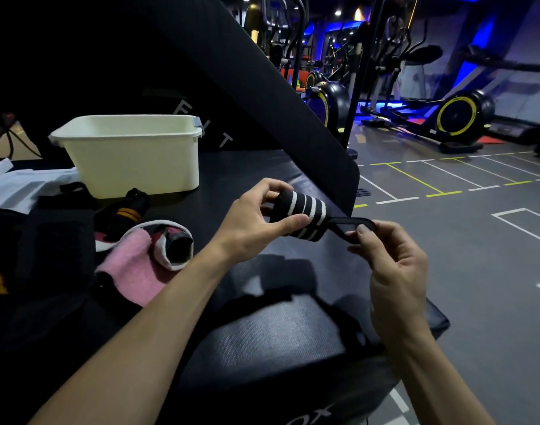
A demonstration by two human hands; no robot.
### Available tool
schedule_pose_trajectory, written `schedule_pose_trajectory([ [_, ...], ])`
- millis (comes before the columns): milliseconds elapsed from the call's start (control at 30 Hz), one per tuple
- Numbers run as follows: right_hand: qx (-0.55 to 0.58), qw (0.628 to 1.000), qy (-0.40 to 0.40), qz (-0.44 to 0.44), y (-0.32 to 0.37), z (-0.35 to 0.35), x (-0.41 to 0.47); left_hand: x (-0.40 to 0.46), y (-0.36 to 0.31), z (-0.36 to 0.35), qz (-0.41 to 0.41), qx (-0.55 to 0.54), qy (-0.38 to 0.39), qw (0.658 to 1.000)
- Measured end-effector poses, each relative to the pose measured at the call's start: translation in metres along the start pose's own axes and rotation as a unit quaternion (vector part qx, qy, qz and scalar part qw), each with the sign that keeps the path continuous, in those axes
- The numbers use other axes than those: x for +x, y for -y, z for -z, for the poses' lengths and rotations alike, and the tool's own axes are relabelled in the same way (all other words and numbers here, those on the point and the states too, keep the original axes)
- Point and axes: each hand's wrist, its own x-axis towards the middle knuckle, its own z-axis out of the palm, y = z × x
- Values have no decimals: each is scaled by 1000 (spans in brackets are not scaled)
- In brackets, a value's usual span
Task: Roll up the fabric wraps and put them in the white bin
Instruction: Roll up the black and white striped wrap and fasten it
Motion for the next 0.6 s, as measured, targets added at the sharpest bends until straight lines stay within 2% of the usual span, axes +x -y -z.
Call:
schedule_pose_trajectory([
  [67,59,997,17,-47,0,-5,-2,-1,-1,-3,20,-14,-15,1000],
  [133,98,990,33,-94,-1,-13,-7,-2,-7,-9,74,-120,-25,990],
  [200,108,986,37,-120,-3,-20,-9,-3,-15,-14,132,-241,-13,962],
  [267,112,985,31,-125,-3,-23,-9,-4,-21,-18,171,-311,22,935],
  [400,134,982,16,-134,-2,-21,-5,-6,-28,-20,202,-343,94,913],
  [533,149,981,7,-124,-5,-21,-2,-8,-36,-19,226,-419,135,869],
  [600,165,976,13,-140,-7,-23,-2,-9,-40,-17,229,-420,150,865],
])
